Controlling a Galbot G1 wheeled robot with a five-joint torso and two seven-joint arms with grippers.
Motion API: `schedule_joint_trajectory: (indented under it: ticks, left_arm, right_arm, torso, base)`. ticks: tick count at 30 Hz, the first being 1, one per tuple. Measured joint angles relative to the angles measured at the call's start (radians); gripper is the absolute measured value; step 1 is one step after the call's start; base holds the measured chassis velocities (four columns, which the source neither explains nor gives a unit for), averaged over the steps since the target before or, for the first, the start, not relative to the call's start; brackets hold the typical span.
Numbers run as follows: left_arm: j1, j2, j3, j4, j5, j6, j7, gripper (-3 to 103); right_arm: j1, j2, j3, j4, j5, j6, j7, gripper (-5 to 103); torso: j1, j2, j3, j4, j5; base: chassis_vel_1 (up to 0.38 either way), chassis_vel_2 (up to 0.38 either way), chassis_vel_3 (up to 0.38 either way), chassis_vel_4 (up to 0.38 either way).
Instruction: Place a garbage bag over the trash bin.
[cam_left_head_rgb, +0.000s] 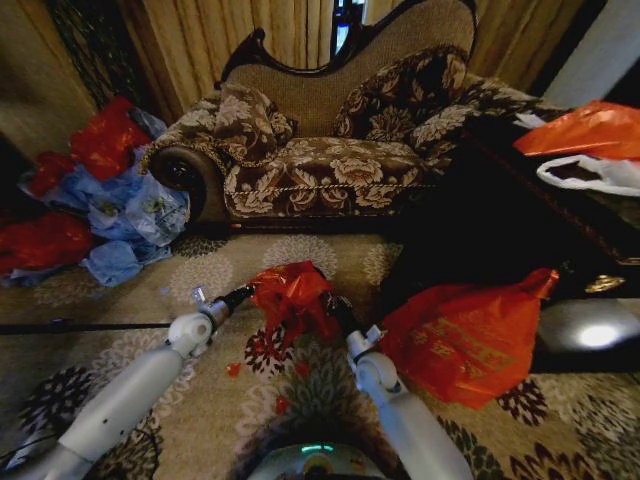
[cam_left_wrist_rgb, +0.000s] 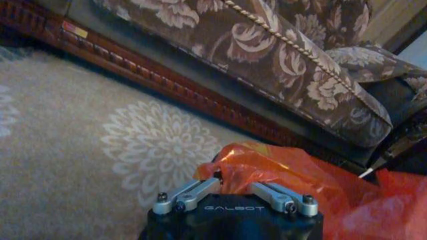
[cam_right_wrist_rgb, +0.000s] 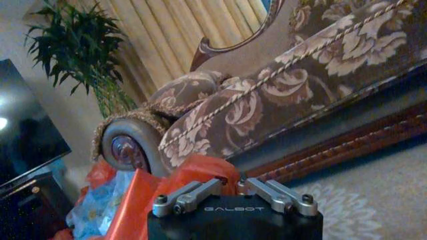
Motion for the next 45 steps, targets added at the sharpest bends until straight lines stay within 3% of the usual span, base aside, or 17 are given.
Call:
schedule_joint_trajectory:
  ticks: [9, 18, 27, 31, 34, 45]
  left_arm:
    - [-0.133, -0.039, 0.043, 0.078, -0.016, 0.007, -0.025, 0]
    - [-0.038, -0.02, 0.006, 0.069, 0.004, -0.003, -0.006, 0]
    - [-0.029, -0.038, 0.013, 0.115, 0.032, -0.024, 0.009, 0]
    - [-0.094, -0.095, 0.044, 0.231, 0.062, -0.053, 0.027, 0]
    - [-0.168, -0.176, 0.06, 0.349, 0.098, -0.078, 0.037, 0]
    - [-0.262, -0.35, 0.064, 0.535, 0.145, -0.123, 0.051, 0]
  right_arm:
    - [-0.075, -0.011, -0.018, 0.028, -0.02, 0.006, -0.001, 0]
    - [-0.089, 0.028, -0.058, -0.039, -0.044, 0.025, -0.005, 0]
    - [-0.045, 0.049, -0.04, -0.131, -0.056, 0.039, -0.015, 0]
    - [-0.003, 0.069, -0.01, -0.22, -0.06, 0.051, -0.031, 0]
    - [0.028, 0.09, 0.007, -0.285, -0.063, 0.061, -0.044, 0]
    - [0.104, 0.144, 0.037, -0.435, -0.074, 0.096, -0.075, 0]
  torso:
    - [0.0, 0.0, 0.0, -0.0009, 0.0002]
    - [0.0, 0.0, 0.0, -0.0002, 0.0001]
    - [0.0, 0.0, 0.0, -0.0002, 0.0001]
    - [0.0, 0.0, 0.0, -0.0002, 0.0001]
    - [0.0, 0.0, 0.0, -0.0004, 0.0002]
    - [0.0, 0.0, 0.0, -0.0003, 0.0003]
  base:
    - [0.0, 0.0, 0.0, 0.0]
    - [0.0, 0.0, 0.0, 0.0]
    - [0.0, 0.0, 0.0, 0.0]
    - [0.0, 0.0, 0.0, 0.0]
    - [0.0, 0.0, 0.0, 0.0]
    - [0.0, 0.0, 0.0, 0.0]
